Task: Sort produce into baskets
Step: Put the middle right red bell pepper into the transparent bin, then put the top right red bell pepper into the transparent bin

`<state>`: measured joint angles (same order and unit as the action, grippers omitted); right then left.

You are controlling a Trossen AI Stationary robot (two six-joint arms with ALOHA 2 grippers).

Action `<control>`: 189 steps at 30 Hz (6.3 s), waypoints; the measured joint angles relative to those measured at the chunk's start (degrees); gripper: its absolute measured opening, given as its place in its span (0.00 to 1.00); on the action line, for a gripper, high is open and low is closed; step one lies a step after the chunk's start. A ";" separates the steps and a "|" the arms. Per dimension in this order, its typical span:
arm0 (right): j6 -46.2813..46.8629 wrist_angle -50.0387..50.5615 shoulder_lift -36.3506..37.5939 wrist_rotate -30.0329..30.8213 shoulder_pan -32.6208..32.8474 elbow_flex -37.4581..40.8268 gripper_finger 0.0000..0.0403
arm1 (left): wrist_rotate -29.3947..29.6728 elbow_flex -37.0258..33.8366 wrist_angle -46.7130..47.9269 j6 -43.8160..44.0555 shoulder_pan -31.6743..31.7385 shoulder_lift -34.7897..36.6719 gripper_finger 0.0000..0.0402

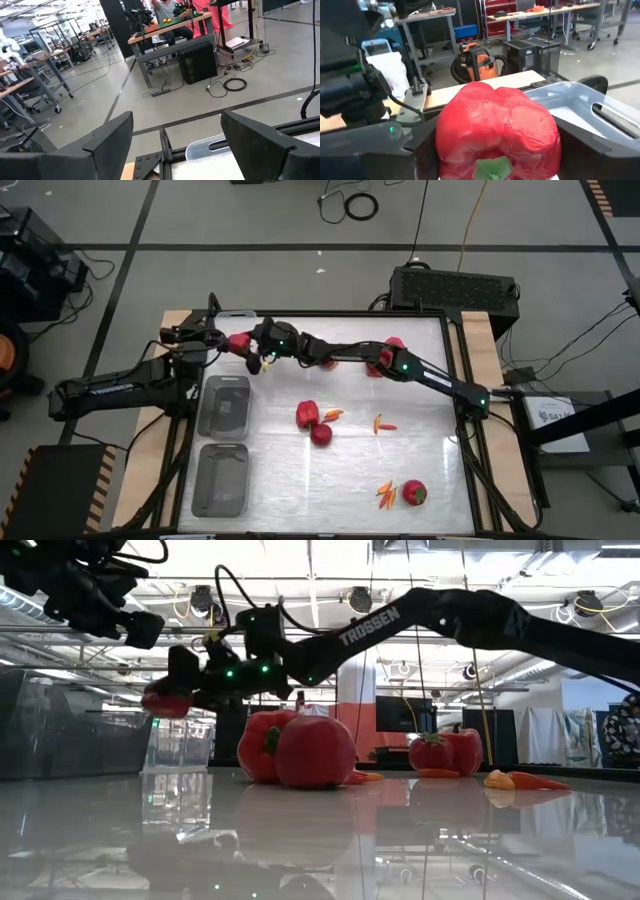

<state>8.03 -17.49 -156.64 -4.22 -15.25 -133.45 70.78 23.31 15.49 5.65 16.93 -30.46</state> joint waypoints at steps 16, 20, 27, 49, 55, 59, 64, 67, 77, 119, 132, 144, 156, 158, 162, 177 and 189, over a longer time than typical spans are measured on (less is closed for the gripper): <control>-0.69 1.95 0.36 -0.25 -0.46 -0.01 0.88 | -0.27 -0.02 -1.01 -0.10 0.00 0.00 0.77; -1.83 6.07 2.31 -0.29 -0.55 0.01 0.89 | -0.38 -0.02 -1.01 -0.21 -0.02 0.00 0.77; -4.16 27.47 10.54 -0.35 -1.36 0.01 0.88 | -1.02 -0.02 -1.01 -0.54 -0.02 0.01 0.77; -7.32 97.11 31.42 -0.03 -4.30 0.01 0.88 | -50.86 -0.02 -9.25 -6.27 -0.02 -0.65 0.77; -10.36 107.49 31.71 -0.01 -5.19 0.62 0.88 | -53.81 -0.02 -10.24 -6.27 -0.02 -1.17 0.77; -13.47 107.39 32.47 -0.16 -6.14 2.06 0.88 | -53.81 -0.02 -10.53 -6.27 -0.02 -1.29 0.77; -15.83 107.49 33.00 -0.22 -8.11 2.28 0.88 | -53.86 -0.02 -9.54 -6.03 -0.02 -1.39 0.77; -16.69 107.51 33.11 -0.16 -9.34 2.30 0.88 | -53.86 -0.02 -8.72 -6.07 -0.02 -1.46 0.77; -15.62 107.40 43.51 5.83 -18.38 14.66 0.88 | -53.53 -0.02 -10.91 -7.77 -0.02 -1.44 0.77; 13.44 73.12 68.78 7.89 -21.14 66.49 0.87 | -52.06 -0.02 -20.78 -13.55 -0.02 -10.94 0.77; 24.34 73.68 68.74 13.76 -16.28 66.49 0.87 | -55.94 -0.02 -19.99 -15.06 0.04 -4.21 0.77; 27.02 72.42 68.68 16.56 -15.41 66.49 0.87 | -44.21 -0.02 -12.52 -11.33 -0.01 12.44 0.77; 33.77 69.96 68.64 16.47 -12.02 70.23 0.87 | -31.47 -3.39 -15.30 -10.73 -0.02 13.72 0.77; 34.29 69.64 68.61 17.16 -11.75 70.63 0.87 | -31.47 -3.39 -15.41 -10.83 -0.02 13.70 0.77; 34.65 68.62 68.61 19.56 -11.63 70.63 0.85 | -31.47 -3.39 -15.43 -10.88 -0.02 13.70 0.77; 35.26 68.23 68.61 22.70 -11.80 70.61 0.40 | -31.50 -3.39 -15.47 -10.55 -0.01 13.70 0.77; 35.93 68.06 68.61 25.25 -11.65 70.56 0.32 | -31.50 -3.41 -15.47 -10.54 0.00 13.70 0.77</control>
<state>43.96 50.57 -88.03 21.03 -26.89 -62.89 39.29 19.90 0.01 -4.90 16.93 -16.75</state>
